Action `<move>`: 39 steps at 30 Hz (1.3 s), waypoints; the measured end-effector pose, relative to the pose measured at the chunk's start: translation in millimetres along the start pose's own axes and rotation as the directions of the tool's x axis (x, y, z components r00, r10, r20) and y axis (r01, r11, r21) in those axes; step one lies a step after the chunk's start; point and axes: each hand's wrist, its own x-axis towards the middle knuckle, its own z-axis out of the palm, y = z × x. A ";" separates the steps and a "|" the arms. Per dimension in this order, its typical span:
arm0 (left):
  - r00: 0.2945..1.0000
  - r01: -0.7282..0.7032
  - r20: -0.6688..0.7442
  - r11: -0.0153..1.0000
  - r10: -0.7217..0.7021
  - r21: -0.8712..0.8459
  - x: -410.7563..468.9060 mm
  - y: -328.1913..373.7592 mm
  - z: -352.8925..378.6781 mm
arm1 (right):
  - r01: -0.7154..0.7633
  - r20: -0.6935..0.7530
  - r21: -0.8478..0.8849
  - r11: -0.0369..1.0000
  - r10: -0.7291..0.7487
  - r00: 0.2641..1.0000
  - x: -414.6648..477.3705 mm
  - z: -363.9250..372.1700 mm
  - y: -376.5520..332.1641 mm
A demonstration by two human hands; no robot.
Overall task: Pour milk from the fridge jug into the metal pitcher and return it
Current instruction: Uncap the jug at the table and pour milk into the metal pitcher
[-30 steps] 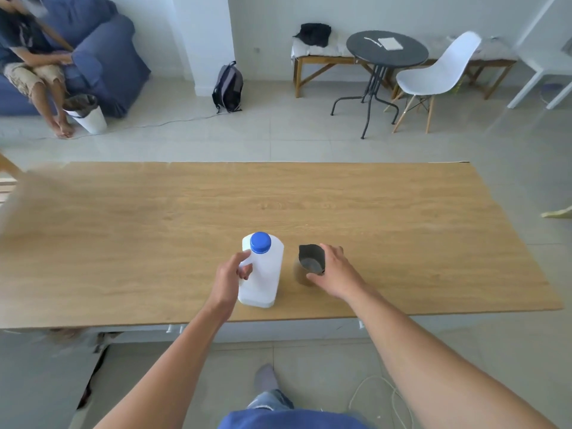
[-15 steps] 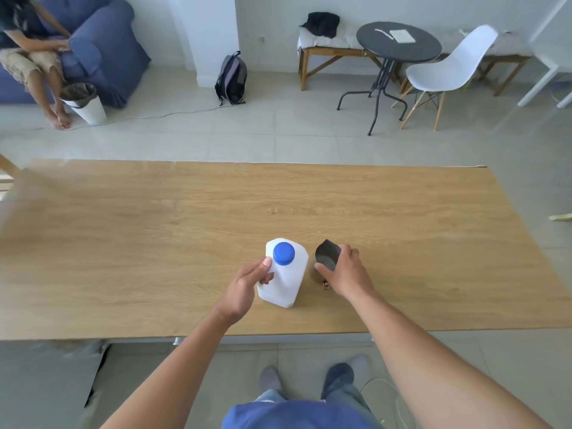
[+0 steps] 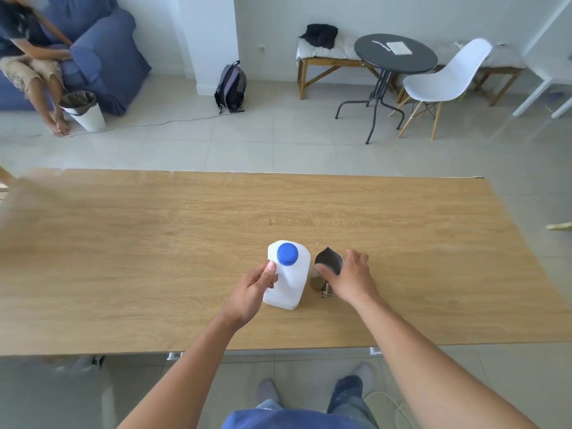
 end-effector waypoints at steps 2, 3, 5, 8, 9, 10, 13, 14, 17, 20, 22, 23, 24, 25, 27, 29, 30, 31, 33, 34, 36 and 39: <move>1.000 -0.010 -0.007 1.000 0.010 -0.012 -0.1 -1.5 0.9 | 0.030 -0.140 -0.009 1.000 -0.031 0.990 -3.9 -18.1 -9.7; 1.000 -0.015 -0.008 1.000 0.015 -0.021 -0.9 -2.0 1.3 | 0.067 -0.190 0.017 0.998 -0.062 0.980 -6.7 -29.0 -16.8; 1.000 -0.016 -0.001 0.999 0.016 -0.044 -3.0 -2.4 2.4 | 0.156 -0.213 0.078 0.985 -0.137 0.968 -13.3 -49.0 -34.5; 1.000 0.006 -0.007 0.997 -0.006 -0.074 -6.3 -0.5 5.3 | 0.286 -0.195 0.087 0.954 -0.265 0.944 -31.1 -69.3 -65.5; 1.000 0.011 -0.012 0.996 -0.012 -0.089 -6.8 0.7 6.2 | 0.331 -0.201 0.064 0.941 -0.313 0.928 -38.7 -73.0 -75.8; 1.000 0.013 -0.020 0.995 -0.015 -0.100 -6.6 1.1 7.1 | 0.375 -0.209 0.032 0.926 -0.361 0.909 -46.0 -75.2 -85.2; 0.999 0.011 -0.044 0.993 -0.016 -0.114 -7.1 3.4 9.5 | 0.450 -0.177 -0.090 0.889 -0.459 0.871 -64.3 -76.4 -106.6; 0.999 0.015 -0.049 0.993 -0.021 -0.120 -7.5 3.3 10.2 | 0.451 -0.147 -0.131 0.883 -0.467 0.872 -68.9 -75.6 -111.7; 0.997 0.045 -0.054 0.990 -0.053 -0.137 -9.2 1.7 11.1 | 0.442 -0.074 -0.299 0.846 -0.482 0.873 -80.4 -70.8 -123.8; 0.997 0.046 -0.053 0.991 -0.054 -0.127 -9.9 1.2 11.7 | 0.374 -0.070 -0.430 0.822 -0.443 0.894 -89.5 -64.6 -132.1; 0.997 0.045 -0.063 0.992 -0.053 -0.119 -10.5 2.2 12.6 | 0.306 -0.088 -0.457 0.835 -0.385 0.919 -93.7 -61.0 -136.5; 0.996 0.046 -0.067 0.992 -0.054 -0.119 -11.0 3.0 13.1 | 0.283 -0.094 -0.460 0.841 -0.364 0.927 -95.1 -59.5 -138.4; 0.996 0.048 -0.071 0.992 -0.057 -0.119 -10.9 2.6 13.3 | 0.274 -0.097 -0.461 0.844 -0.355 0.930 -95.6 -58.0 -140.2; 0.996 0.048 -0.070 0.992 -0.057 -0.117 -10.7 1.6 13.3 | 0.276 -0.095 -0.460 0.844 -0.356 0.930 -95.2 -56.6 -141.5; 0.996 0.053 -0.060 0.992 -0.060 -0.111 -9.6 -0.2 13.0 | 0.300 -0.072 -0.461 0.835 -0.372 0.925 -94.1 -54.4 -142.9; 0.996 0.066 -0.046 0.991 -0.071 -0.114 -8.6 -1.4 12.3 | 0.334 -0.053 -0.463 0.821 -0.402 0.914 -92.3 -52.1 -142.4; 0.996 0.076 -0.044 0.991 -0.081 -0.107 -8.5 -1.5 12.1 | 0.347 -0.048 -0.467 0.813 -0.415 0.909 -91.8 -51.3 -141.9; 0.995 0.083 -0.044 0.992 -0.088 -0.099 -8.7 -1.0 12.2 | 0.357 -0.048 -0.474 0.805 -0.428 0.902 -91.9 -50.7 -141.3; 0.995 0.088 -0.043 0.991 -0.093 -0.099 -8.7 -0.4 12.8 | 0.373 -0.053 -0.489 0.788 -0.454 0.889 -92.3 -49.9 -140.7; 0.994 0.092 -0.048 0.990 -0.097 -0.105 -8.1 -0.9 13.3 | 0.379 -0.056 -0.500 0.779 -0.466 0.883 -92.9 -50.6 -141.1; 0.993 0.097 -0.058 0.990 -0.103 -0.106 -6.4 -2.6 14.6 | 0.396 -0.052 -0.507 0.765 -0.486 0.872 -92.5 -51.2 -141.3; 0.994 0.092 -0.058 0.991 -0.098 -0.092 -4.2 -5.4 16.2 | 0.410 -0.047 -0.484 0.773 -0.491 0.870 -90.4 -51.9 -139.3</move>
